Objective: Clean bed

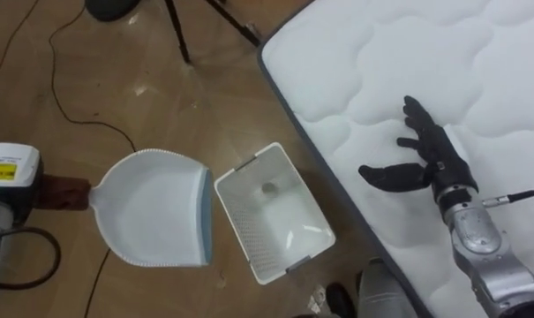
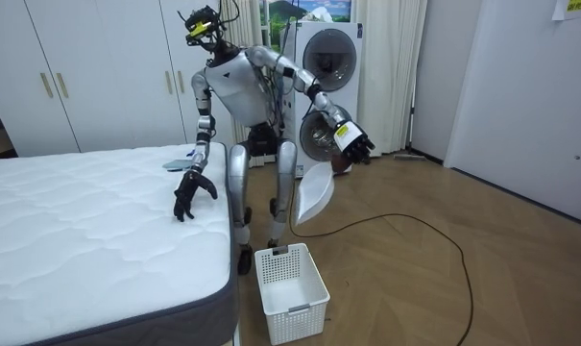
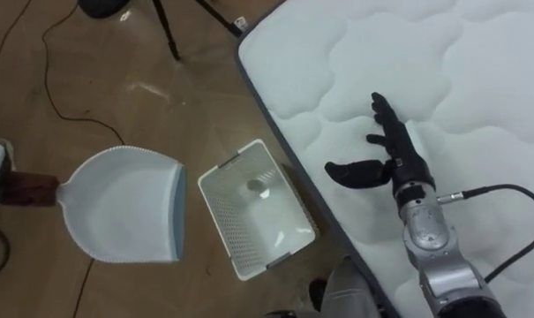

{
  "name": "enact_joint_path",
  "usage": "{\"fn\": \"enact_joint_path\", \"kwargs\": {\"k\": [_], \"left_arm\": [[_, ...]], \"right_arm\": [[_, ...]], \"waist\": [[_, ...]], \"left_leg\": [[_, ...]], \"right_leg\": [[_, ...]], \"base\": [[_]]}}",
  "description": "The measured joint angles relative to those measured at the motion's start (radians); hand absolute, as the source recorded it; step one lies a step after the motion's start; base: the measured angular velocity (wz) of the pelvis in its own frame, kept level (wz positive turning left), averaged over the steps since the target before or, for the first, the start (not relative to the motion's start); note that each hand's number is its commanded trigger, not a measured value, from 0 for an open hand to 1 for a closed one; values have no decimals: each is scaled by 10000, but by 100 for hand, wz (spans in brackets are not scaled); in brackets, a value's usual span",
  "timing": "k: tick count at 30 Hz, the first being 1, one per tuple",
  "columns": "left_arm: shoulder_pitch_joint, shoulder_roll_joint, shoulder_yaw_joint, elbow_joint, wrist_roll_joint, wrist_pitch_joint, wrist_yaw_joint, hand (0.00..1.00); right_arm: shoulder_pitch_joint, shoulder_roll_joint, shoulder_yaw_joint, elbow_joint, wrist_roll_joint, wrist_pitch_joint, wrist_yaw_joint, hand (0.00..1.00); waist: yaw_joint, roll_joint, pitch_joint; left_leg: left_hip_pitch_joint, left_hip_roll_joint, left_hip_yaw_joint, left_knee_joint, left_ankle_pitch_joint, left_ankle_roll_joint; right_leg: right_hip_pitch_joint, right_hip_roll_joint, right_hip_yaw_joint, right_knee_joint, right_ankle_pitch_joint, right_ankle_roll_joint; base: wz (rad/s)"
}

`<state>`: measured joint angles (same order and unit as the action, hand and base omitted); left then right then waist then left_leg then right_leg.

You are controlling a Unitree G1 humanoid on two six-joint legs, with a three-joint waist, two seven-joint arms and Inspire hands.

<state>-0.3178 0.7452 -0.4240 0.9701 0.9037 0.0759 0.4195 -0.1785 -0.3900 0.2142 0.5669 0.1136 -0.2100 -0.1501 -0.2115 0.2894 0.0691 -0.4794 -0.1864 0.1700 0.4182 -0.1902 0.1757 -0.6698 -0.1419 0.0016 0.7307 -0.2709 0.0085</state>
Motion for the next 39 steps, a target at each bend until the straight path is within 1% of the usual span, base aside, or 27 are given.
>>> {"fn": "enact_joint_path", "kwargs": {"k": [2, 8, 9, 11, 13, 14, 15, 16, 17, 18, 19, 20, 21, 22, 23, 24, 26, 27, 29, 30, 32, 34, 35, 36, 37, 38, 39], "left_arm": [[7, 11, 8, -52, -18, -11, 38, 100], [54, -2, 10, -144, -125, -87, 61, 100], [54, -6, 10, -195, -209, -145, 85, 100], [46, -17, 12, -420, -289, -182, 205, 100], [75, -168, 194, -739, -383, -344, 505, 100], [97, -229, 316, -855, -380, -384, 539, 100], [264, -377, 646, -1168, -383, -439, 677, 100], [484, -531, 956, -1447, -383, -544, 925, 100], [710, -685, 1144, -1685, -384, -623, 1099, 100], [805, -735, 1158, -1804, -384, -640, 1190, 100], [1014, -851, 1198, -2100, -371, -674, 1237, 100], [1179, -1023, 1296, -2358, -269, -719, 1237, 100], [1188, -1098, 1297, -2466, -241, -773, 1238, 100], [1201, -1160, 1297, -2713, -160, -900, 1248, 100], [1201, -1163, 1299, -2838, -163, -927, 1274, 100], [1200, -1195, 1333, -3108, -167, -946, 1370, 100], [1206, -1345, 1392, -3551, -195, -957, 1464, 100], [1251, -1430, 1392, -3874, -233, -974, 1465, 100], [1447, -1432, 1392, -4466, -282, -1046, 1469, 100], [1558, -1432, 1427, -4773, -282, -1132, 1473, 100], [1745, -1451, 1554, -5022, -281, -1257, 1578, 100], [1872, -1464, 1834, -5094, -294, -1504, 1590, 100], [1978, -1467, 2004, -5106, -290, -1526, 1595, 100], [2046, -1472, 2077, -5112, -283, -1532, 1598, 100], [2156, -1526, 2260, -5123, -262, -1517, 1598, 100], [2194, -1583, 2326, -5149, -260, -1491, 1597, 100], [2314, -1806, 2498, -5246, -259, -1483, 1595, 100]], "right_arm": [[142, -5, -20, -20, 3, 2, -47, 0], [214, -3, -23, 34, -13, -61, -151, 0], [317, -3, -17, 32, -10, -60, -124, 0], [512, -26, -14, 26, 15, -58, -116, 0], [760, -15, -14, 27, 50, 28, -73, 0], [832, 14, -16, 32, 52, 71, -73, 0], [916, 66, -12, 61, 69, 169, -22, 0], [968, 99, 2, 108, 83, 259, 10, 0], [1042, 118, 0, 145, 96, 371, -1, 0], [1093, 127, -2, 171, 207, 393, -3, 0], [1271, 171, -7, 190, 449, 471, -31, 0], [1410, 247, -20, 259, 480, 630, -64, 0], [1494, 282, -20, 284, 502, 691, -92, 0], [1638, 346, -17, 274, 598, 802, -98, 0], [1671, 386, -15, 259, 620, 816, -100, 0], [1728, 443, -19, 173, 654, 816, -121, 0], [1839, 452, -34, -9, 659, 816, -122, 0], [1914, 453, -39, -30, 665, 816, -113, 0], [2164, 447, -109, -181, 754, 827, -133, 0], [2410, 433, -170, -367, 863, 831, -172, 0], [2638, 424, -239, -574, 1027, 939, -179, 0], [2904, 382, -491, -932, 1042, 1028, -151, 0], [2956, 373, -530, -1055, 1060, 1042, -127, 0], [2978, 375, -547, -1129, 1061, 1049, -108, 0], [2971, 405, -550, -1198, 1008, 1056, -85, 0], [2971, 412, -550, -1209, 991, 1074, -68, 0], [2971, 431, -556, -1207, 994, 1175, -18, 0]], "waist": [[40, -64, -35], [49, -78, -38], [83, -120, -58], [219, -188, -84], [454, -285, -121], [585, -376, -160], [777, -534, -239], [866, -739, -266], [926, -903, -314], [980, -986, -343], [1161, -1164, -400], [1249, -1281, -432], [1290, -1331, -419], [1372, -1436, -450], [1375, -1484, -442], [1353, -1544, -453], [1343, -1602, -459], [1347, -1658, -479], [1348, -1733, -508], [1381, -1768, -521], [1462, -1857, -524], [1648, -1901, -534], [1675, -1935, -545], [1681, -1940, -552], [1821, -1954, -559], [1899, -1968, -566], [2004, -1952, -574]], "left_leg": [[36, -1, -108, 1, 1, 2], [196, 33, -217, 35, 3, 6], [327, 44, -223, -2, -2, 11], [513, 46, -233, -43, -7, 17], [748, 142, -186, -70, -49, 58], [813, 168, -123, -114, -52, 54], [938, 202, -58, -192, -51, 52], [1122, 221, -8, -287, -52, 49], [1270, 263, 2, -294, -60, 36], [1350, 299, 23, -319, -65, 27], [1521, 408, 94, -409, -81, -1], [1682, 548, 98, -409, -126, -32], [1775, 609, 95, -412, -146, -39], [1868, 732, 98, -404, -194, -51], [1916, 771, 100, -427, -195, -50], [1950, 832, 111, -446, -201, -41], [2074, 896, 208, -548, -209, -22], [2249, 905, 302, -673, -211, -16], [2547, 948, 503, -827, -247, 39], [2728, 1023, 680, -882, -285, 69], [3110, 1104, 1083, -1159, -300, 62], [3455, 1256, 1744, -1374, -374, 42], [3642, 1282, 2074, -1522, -384, 45], [3725, 1316, 2257, -1586, -400, 45], [3857, 1429, 2709, -1703, -464, 29], [3896, 1491, 2948, -1702, -521, 21], [3976, 1605, 3340, -1696, -603, 12]], "right_leg": [[78, -72, -132, -56, 6, 8], [363, -103, -283, -197, 15, 11], [491, -93, -299, -225, 18, 8], [670, -89, -312, -253, 19, 6], [931, 22, -278, -445, 80, 1], [955, 68, -206, -488, 101, -9], [1045, 135, -122, -551, 132, -14], [1190, 181, -54, -588, 136, -11], [1360, 245, -49, -704, 160, -20], [1445, 298, -34, -789, 190, -20], [1643, 444, 40, -1022, 305, -38], [1918, 588, 11, -1337, 438, -59], [2039, 641, -33, -1485, 498, -66], [2256, 765, -46, -1792, 640, -70], [2346, 793, -71, -1907, 699, -69], [2456, 842, -98, -2106, 817, -52], [2618, 919, -46, -2354, 959, -7], [2768, 936, -12, -2495, 1004, 26], [2985, 974, 10, -2634, 1049, 33], [3133, 1056, 92, -2734, 1120, 33], [3362, 1171, 234, -2954, 1224, 30], [3443, 1304, 158, -3042, 1445, -64], [3497, 1296, 11, -3096, 1480, -109], [3535, 1293, -143, -3125, 1544, -145], [3583, 1299, -537, -3185, 1689, -265], [3581, 1283, -758, -3186, 1721, -314], [3628, 1155, -1253, -2922, 1641, -297]], "base": [[17], [7], [0], [0], [-12], [-26], [-28], [-23], [-15], [-23], [-28], [-27], [-18], [-13], [-14], [-15], [-19], [-31], [-37], [-53], [-71], [-99], [-88], [-95], [-87], [-105], [-91]]}}
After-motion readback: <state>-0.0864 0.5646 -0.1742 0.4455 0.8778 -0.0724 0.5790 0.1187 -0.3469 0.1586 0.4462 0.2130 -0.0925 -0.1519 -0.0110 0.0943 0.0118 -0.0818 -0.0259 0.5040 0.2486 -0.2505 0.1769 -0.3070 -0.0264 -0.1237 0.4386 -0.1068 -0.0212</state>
